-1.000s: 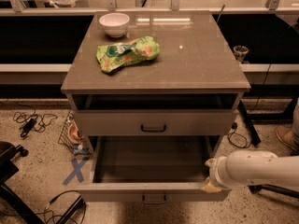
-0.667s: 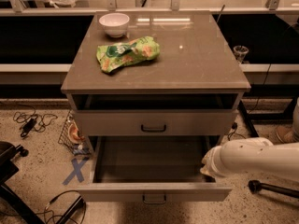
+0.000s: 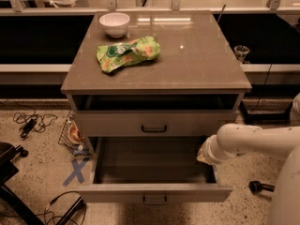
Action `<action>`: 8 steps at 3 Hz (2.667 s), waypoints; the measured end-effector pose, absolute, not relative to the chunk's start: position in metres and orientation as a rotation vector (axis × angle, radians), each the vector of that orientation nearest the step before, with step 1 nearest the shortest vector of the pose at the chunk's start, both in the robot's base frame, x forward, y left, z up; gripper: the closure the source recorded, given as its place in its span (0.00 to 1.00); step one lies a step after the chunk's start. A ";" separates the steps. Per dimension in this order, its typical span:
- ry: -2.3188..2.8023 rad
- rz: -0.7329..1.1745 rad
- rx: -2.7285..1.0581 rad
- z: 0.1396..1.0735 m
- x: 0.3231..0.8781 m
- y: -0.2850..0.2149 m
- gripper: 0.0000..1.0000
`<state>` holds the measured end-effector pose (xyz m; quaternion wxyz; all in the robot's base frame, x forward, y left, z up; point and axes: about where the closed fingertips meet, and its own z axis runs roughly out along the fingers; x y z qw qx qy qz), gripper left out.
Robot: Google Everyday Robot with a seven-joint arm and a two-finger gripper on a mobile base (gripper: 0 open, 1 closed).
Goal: Open middle drawer
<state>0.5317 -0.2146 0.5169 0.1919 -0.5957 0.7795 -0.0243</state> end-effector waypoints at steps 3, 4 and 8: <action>2.209 0.064 -1.638 0.456 0.564 -0.225 1.00; 2.220 0.117 -1.633 0.430 0.553 -0.215 1.00; 2.204 0.292 -1.616 0.388 0.463 -0.187 1.00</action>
Offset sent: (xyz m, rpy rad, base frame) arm 0.0199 -0.0153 -0.0352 0.0559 0.0394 -0.0100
